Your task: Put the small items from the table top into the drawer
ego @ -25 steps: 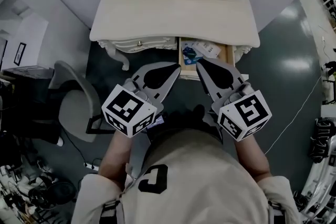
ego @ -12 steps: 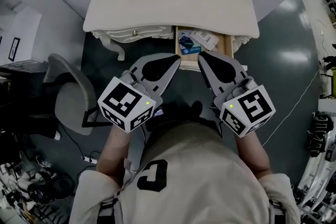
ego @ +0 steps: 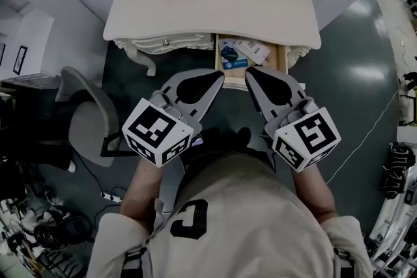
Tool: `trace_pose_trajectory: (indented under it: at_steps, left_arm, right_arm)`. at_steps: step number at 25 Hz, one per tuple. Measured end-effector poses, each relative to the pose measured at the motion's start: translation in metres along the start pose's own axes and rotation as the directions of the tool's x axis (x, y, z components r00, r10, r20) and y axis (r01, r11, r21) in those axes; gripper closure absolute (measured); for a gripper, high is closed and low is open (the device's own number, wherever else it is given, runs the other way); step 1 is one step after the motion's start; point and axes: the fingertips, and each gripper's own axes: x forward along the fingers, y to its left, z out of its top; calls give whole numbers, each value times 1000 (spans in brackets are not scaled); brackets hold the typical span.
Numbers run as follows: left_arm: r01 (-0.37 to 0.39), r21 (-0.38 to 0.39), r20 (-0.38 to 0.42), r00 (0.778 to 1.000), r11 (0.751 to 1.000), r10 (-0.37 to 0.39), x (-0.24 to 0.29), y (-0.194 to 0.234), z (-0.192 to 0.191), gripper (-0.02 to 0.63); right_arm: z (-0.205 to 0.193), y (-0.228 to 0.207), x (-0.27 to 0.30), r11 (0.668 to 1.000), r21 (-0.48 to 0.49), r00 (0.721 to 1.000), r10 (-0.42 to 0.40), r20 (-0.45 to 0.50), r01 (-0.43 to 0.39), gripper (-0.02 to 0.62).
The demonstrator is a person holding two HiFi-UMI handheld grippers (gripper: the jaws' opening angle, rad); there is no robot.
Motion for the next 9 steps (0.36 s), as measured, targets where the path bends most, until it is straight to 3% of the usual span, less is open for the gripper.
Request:
trace_pose_trajectory:
  at_steps: [9]
  left_arm:
    - [-17,-18,-18,1000,1000,17,1,-17,-5,549]
  right_arm:
    - [-9,2,-18,1000,24,1000,17,-19,-16,568]
